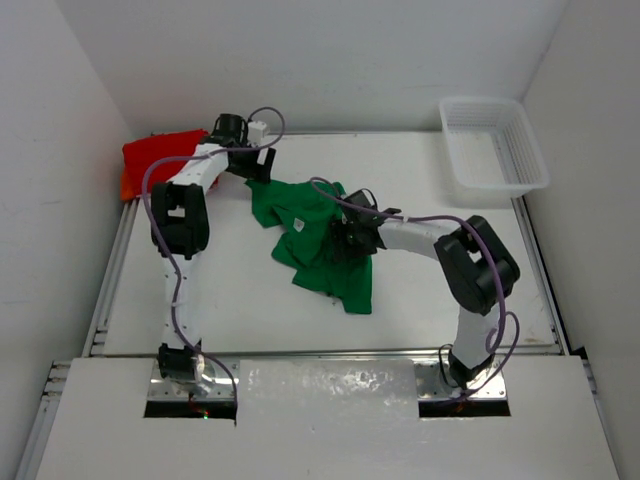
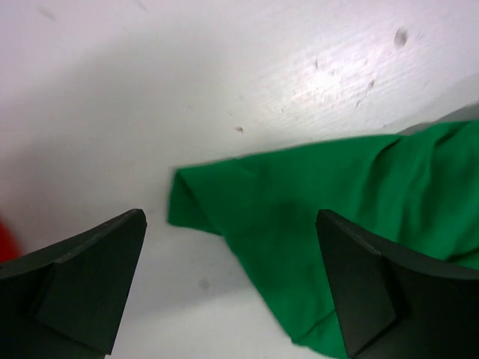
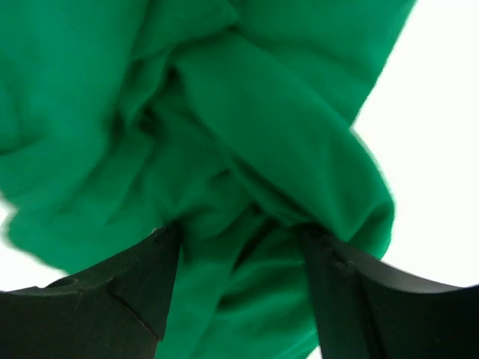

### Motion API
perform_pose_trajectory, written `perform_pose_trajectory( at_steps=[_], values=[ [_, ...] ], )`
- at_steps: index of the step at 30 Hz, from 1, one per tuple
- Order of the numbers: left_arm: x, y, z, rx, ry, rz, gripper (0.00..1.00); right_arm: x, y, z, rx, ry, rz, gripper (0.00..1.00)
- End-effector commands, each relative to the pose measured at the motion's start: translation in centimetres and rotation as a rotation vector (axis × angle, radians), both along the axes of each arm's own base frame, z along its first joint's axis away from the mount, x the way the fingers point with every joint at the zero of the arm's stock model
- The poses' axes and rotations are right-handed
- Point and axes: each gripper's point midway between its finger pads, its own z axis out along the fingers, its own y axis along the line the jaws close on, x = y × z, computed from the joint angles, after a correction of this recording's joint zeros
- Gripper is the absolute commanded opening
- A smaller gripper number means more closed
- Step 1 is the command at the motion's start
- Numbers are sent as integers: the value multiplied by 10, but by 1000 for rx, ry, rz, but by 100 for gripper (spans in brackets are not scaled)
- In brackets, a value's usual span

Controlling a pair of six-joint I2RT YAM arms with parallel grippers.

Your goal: Fold and stack the t-shirts

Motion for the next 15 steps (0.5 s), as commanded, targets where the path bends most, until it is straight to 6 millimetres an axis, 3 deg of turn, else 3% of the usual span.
perform_pose_trajectory(
  at_steps=[1, 3, 4, 5, 7, 8, 9, 10, 12, 13, 14, 15],
  values=[
    [-17, -22, -28, -77, 100, -29, 96, -3, -6, -10, -35, 38, -31, 64],
    [-21, -32, -30, -104, 88, -66, 96, -7, -3, -18, -21, 67, -37, 60],
    [-33, -36, -32, -106, 100, -84, 91, -9, -2, -26, -23, 91, -41, 55],
    [-36, -37, -33, -107, 98, -95, 86, -10, 0, -29, -14, 105, -45, 39],
    [-43, -41, -29, -116, 92, -124, 58, -7, -4, -35, 6, 135, -98, 19],
    [-51, -41, -34, -117, 113, -130, 45, -5, -3, -38, 42, 152, -115, 4],
    [-60, -40, -37, -107, 141, -147, 5, 2, -12, -39, 69, 165, -169, 0],
    [-69, -37, -39, -98, 161, -149, 0, 10, -14, -38, 100, 155, -184, 0],
    [-84, -32, -38, -68, 172, -186, 0, 33, -33, -34, 84, 114, -206, 0],
    [-102, -27, -36, -52, 185, -200, 0, 61, -33, -16, 90, 58, -207, 0],
    [-113, -24, -35, -36, 185, -219, 0, 70, -50, -23, 41, 79, -228, 0],
    [-119, -22, -13, -15, 130, -263, 0, 86, -55, -17, 16, 52, -195, 0]
  ],
)
